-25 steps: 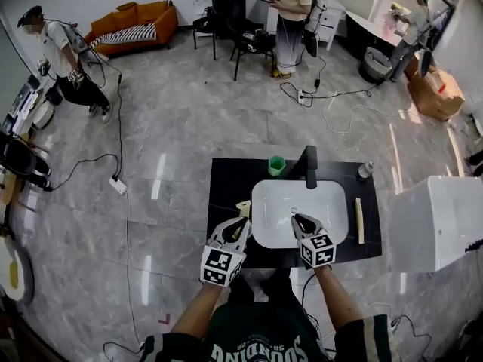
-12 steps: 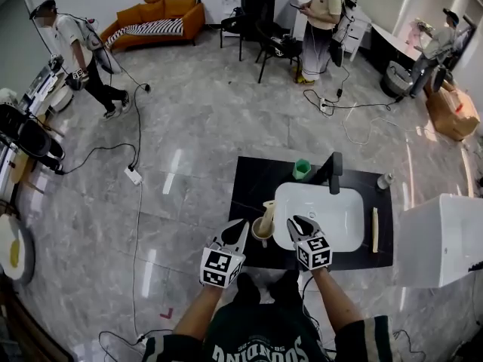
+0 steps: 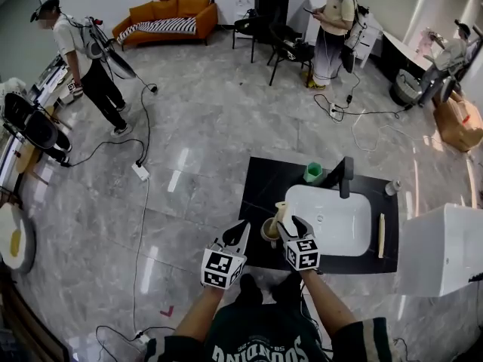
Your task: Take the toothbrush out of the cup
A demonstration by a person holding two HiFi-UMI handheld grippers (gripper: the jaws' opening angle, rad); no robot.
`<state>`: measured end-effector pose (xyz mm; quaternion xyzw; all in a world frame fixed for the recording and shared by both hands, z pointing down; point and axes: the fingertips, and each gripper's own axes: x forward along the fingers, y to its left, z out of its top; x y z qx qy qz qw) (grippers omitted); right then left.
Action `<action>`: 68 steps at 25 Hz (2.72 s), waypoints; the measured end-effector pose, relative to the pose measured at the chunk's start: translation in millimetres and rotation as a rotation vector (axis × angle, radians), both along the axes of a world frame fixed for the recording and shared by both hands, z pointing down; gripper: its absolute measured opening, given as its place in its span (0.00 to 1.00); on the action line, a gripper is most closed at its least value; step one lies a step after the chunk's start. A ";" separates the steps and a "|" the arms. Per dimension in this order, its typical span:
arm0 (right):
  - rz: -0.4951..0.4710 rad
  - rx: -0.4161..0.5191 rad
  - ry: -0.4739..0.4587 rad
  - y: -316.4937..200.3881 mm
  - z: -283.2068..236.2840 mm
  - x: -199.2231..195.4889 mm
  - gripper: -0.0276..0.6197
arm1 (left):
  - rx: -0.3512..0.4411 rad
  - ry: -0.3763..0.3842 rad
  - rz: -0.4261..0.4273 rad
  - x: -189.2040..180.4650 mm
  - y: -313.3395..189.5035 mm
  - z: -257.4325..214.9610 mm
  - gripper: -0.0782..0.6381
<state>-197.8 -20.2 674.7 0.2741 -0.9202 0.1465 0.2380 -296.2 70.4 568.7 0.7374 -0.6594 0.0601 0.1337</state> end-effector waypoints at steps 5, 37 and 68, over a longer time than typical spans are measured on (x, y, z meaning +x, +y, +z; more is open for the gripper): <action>0.057 0.026 0.026 2.0 7.8 -13.9 0.40 | -0.010 0.000 -0.033 -13.1 10.7 2.6 0.12; 0.072 -0.021 0.044 -0.7 29.1 -17.1 0.29 | -0.043 -0.012 -0.072 -19.7 19.9 12.3 0.12; 0.279 0.105 -0.171 -63.9 -83.6 109.0 0.26 | -0.011 -0.013 0.192 93.2 -66.7 -2.3 0.12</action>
